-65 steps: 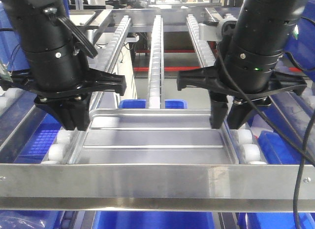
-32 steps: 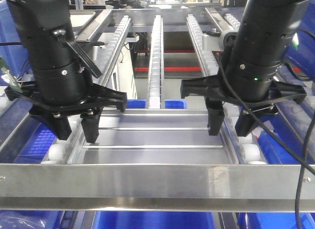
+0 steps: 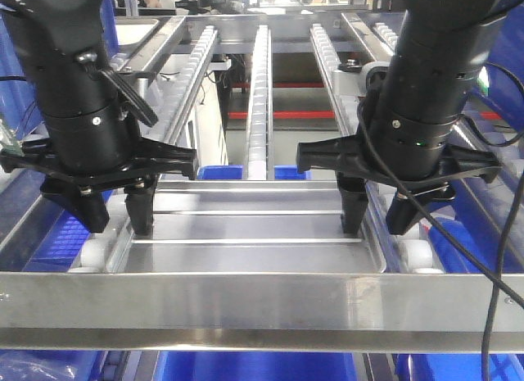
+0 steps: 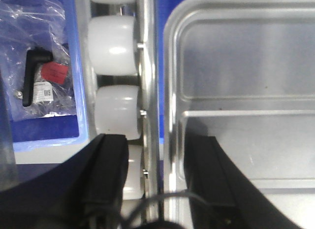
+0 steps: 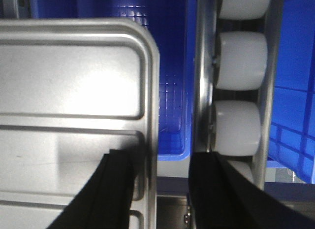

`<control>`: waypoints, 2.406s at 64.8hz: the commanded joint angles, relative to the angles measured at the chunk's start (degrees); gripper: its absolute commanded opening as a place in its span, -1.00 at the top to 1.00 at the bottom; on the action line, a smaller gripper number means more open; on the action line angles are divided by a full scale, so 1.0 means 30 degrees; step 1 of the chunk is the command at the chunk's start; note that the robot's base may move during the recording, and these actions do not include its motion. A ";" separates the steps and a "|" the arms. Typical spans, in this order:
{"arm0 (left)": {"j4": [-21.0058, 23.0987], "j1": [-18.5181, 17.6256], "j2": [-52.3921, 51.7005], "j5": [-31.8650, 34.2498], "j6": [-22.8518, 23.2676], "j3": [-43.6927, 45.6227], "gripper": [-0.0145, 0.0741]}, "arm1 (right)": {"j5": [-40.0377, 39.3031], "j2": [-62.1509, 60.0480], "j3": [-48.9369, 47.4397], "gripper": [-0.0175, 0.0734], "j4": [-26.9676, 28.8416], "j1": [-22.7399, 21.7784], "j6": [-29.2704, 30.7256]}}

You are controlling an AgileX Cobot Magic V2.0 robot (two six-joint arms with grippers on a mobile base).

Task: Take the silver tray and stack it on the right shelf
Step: 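Close both grippers on the tray rims, then lift the tray with both grippers and pull it toward the robot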

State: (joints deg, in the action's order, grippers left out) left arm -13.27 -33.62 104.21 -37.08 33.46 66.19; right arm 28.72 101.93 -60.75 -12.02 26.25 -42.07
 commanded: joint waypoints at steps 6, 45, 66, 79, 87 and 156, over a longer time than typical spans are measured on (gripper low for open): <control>0.0070 -0.0013 -0.0751 0.0448 0.0030 0.0567 0.27 | -0.0713 -0.0842 -0.0541 -0.25 -0.0215 -0.0080 -0.0028; 0.0216 -0.0042 -0.0631 0.0414 0.0030 0.0567 0.29 | -0.0695 -0.0806 -0.0541 -0.25 -0.0215 -0.0080 -0.0028; 0.0216 -0.0042 -0.0631 0.0414 0.0030 0.0567 0.29 | -0.0584 -0.0806 -0.0541 -0.25 -0.0215 -0.0080 -0.0028; 0.0648 -0.0042 -0.0631 0.0378 0.0030 0.0567 0.48 | -0.0471 -0.0806 -0.0541 0.14 -0.0174 -0.0080 -0.0028; 0.1046 -0.0042 -0.0631 0.0338 0.0030 0.0567 0.82 | -0.0292 -0.0806 -0.0541 0.50 -0.0126 -0.0080 -0.0028; 0.1722 -0.0355 -0.2903 -0.4819 -0.0927 0.3547 0.88 | 0.4538 -0.2829 -0.3477 0.49 0.0636 0.0907 -0.0735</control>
State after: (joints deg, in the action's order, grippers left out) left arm -8.94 -33.60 99.25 -51.67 31.20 75.12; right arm 43.94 97.77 -70.22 -9.61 27.89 -42.83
